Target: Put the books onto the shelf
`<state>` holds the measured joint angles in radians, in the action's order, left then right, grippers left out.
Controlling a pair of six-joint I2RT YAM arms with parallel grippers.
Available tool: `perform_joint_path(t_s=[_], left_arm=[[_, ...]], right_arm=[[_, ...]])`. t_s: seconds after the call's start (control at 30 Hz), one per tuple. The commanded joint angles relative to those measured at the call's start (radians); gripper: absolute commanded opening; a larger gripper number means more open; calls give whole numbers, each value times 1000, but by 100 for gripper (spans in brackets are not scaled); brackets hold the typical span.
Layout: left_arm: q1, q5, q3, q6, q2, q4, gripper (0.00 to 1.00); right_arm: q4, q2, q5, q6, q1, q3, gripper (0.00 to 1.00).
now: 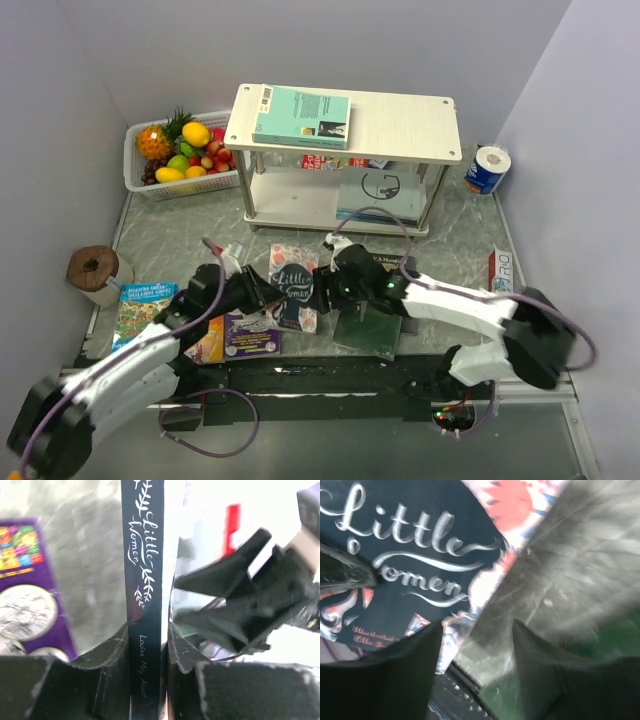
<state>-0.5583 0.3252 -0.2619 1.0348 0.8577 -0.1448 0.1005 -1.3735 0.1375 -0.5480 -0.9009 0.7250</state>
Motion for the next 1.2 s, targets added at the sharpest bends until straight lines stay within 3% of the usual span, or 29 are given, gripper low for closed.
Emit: perform_joint_path(t_s=[0.0,0.07,0.17,0.2,0.4,0.67,0.73,0.87,1.1,1.17], left_arm=[[-9,-165,-274,4,-291,223,1],[-9,-248,-388,-21,-341,292,1],[-9,-322,-629,-64,-294,364,1],[-9,-322,-724,-71,-272,355,1],[-9,-511,-934,20,-21,160,1],[-14,-739,-1043,330,329,-248,1],[-18,-775,-1109,323,429,-348,1],[-32,-804,-1260,344,570,-363,1],[-41,-818,-1292,352,664,-317,2],[-41,-795,-1280,358,673,-283,13]], right_arm=[[231,274,-300,92,-102,135,76],[316,335,-379,108,-104,206,78],[358,430,-447,134,-104,287,80],[364,467,-466,138,-104,301,80],[236,566,-568,164,-102,320,80],[127,614,-611,161,-102,303,80],[127,611,-619,166,-101,310,81],[127,622,-639,181,-102,315,81],[123,659,-665,197,-98,280,81],[125,663,-667,192,-92,271,82]])
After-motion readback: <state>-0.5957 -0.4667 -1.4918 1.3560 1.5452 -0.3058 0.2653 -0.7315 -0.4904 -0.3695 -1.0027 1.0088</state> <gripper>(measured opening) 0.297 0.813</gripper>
